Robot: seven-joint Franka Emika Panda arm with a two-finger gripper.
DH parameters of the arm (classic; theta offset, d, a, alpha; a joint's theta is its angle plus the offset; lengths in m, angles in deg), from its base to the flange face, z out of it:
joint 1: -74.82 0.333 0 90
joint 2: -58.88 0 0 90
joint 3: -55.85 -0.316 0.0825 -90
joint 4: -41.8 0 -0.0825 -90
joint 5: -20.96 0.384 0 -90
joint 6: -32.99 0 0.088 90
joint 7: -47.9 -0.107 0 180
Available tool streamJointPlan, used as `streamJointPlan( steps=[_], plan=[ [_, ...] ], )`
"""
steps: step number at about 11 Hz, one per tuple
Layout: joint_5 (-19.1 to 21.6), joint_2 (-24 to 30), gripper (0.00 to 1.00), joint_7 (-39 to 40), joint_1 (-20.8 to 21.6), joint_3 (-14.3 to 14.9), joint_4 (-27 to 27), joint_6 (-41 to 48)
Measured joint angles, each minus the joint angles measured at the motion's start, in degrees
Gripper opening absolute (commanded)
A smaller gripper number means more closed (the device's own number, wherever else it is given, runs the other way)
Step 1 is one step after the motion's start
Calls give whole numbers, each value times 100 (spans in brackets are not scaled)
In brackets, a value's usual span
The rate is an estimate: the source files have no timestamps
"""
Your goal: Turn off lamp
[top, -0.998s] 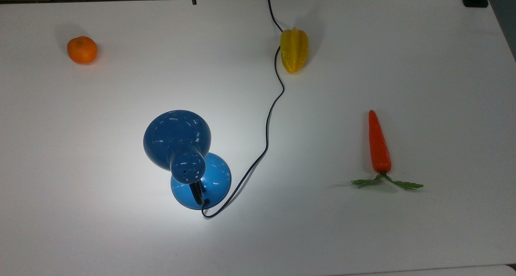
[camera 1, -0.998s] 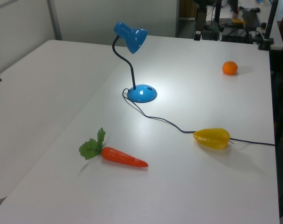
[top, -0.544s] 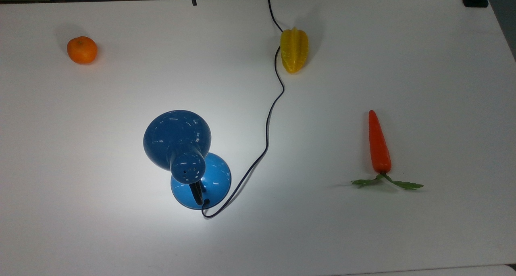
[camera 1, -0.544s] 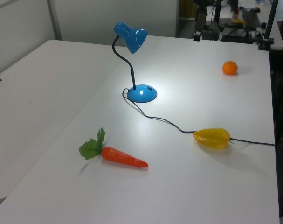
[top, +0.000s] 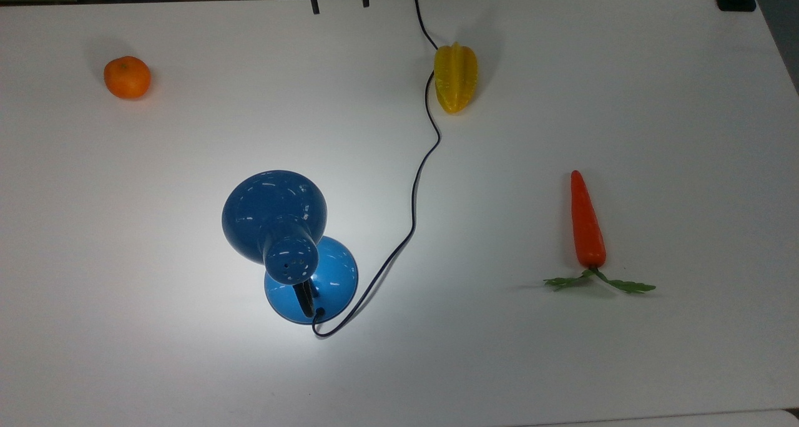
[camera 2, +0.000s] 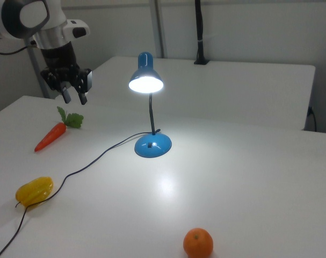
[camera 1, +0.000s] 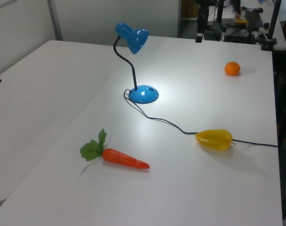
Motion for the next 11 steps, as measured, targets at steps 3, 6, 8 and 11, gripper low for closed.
streamJointPlan(
  steps=[3, 6, 8, 11],
  plan=[
    [28, -10, 12, 3, 0, 0, 0, 0],
    [43, -16, 0, 6, 0, 0, -1, 0],
    [48, -42, 0, 11, 3, 0, -2, 0],
    [82, -79, 0, 11, 3, 0, -16, -27]
  ],
)
